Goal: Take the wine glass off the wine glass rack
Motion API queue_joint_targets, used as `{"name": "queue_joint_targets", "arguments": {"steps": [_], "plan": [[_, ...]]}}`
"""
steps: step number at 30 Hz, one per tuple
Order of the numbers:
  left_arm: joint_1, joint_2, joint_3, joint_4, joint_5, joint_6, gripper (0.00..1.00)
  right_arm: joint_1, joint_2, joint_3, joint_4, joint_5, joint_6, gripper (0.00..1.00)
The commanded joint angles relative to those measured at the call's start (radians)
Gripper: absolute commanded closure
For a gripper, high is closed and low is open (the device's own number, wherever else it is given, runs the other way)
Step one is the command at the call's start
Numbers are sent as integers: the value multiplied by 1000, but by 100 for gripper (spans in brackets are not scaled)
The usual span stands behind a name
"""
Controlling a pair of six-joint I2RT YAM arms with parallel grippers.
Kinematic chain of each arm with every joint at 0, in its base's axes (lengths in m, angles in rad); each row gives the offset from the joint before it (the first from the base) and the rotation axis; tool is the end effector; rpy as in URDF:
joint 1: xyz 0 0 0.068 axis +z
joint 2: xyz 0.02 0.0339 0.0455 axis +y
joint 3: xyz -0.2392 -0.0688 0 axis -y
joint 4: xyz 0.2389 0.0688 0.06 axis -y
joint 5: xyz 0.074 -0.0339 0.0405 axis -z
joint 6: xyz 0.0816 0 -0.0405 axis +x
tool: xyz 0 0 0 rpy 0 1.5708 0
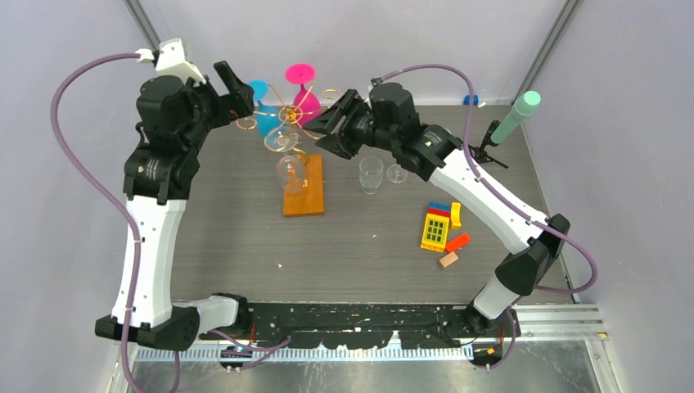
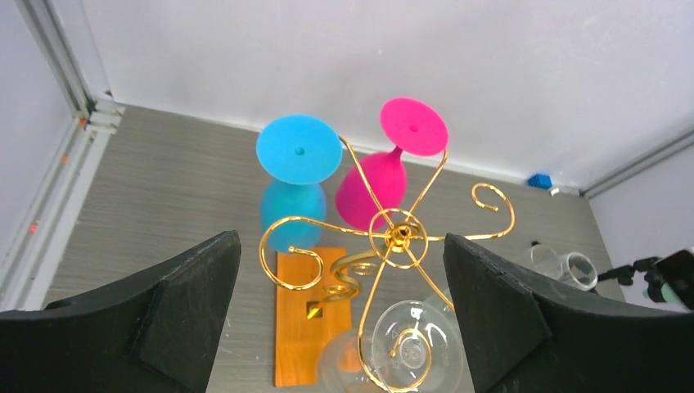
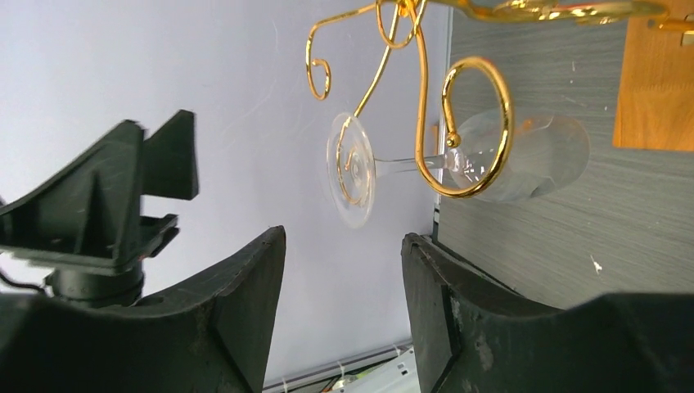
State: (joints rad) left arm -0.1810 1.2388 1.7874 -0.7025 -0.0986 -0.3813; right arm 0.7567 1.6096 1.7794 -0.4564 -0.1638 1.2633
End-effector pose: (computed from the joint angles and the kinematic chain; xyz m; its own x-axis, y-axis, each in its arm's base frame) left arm 0.2650 -0.0403 0.4916 -0.1710 -0.3452 -0.9228 0.0213 0.9351 -0.3537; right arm 0.2838 0.2862 0.4083 -0.8162 0.5226 -0.2464 -0.0435 0.3696 0.9282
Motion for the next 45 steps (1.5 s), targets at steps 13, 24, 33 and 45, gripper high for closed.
{"name": "queue_joint_targets", "arguments": {"steps": [13,24,33,45], "plan": [[6,-85,-32,118,-55,27,3,122,124,109,58,198,10,45],[5,-96,-58,124,-56,32,3,130,167,135,60,243,-8,61],[6,-99,-68,124,-61,43,2,132,170,138,95,271,-36,78],[6,-104,-65,112,-78,54,2,136,120,90,243,205,-47,99]]}}
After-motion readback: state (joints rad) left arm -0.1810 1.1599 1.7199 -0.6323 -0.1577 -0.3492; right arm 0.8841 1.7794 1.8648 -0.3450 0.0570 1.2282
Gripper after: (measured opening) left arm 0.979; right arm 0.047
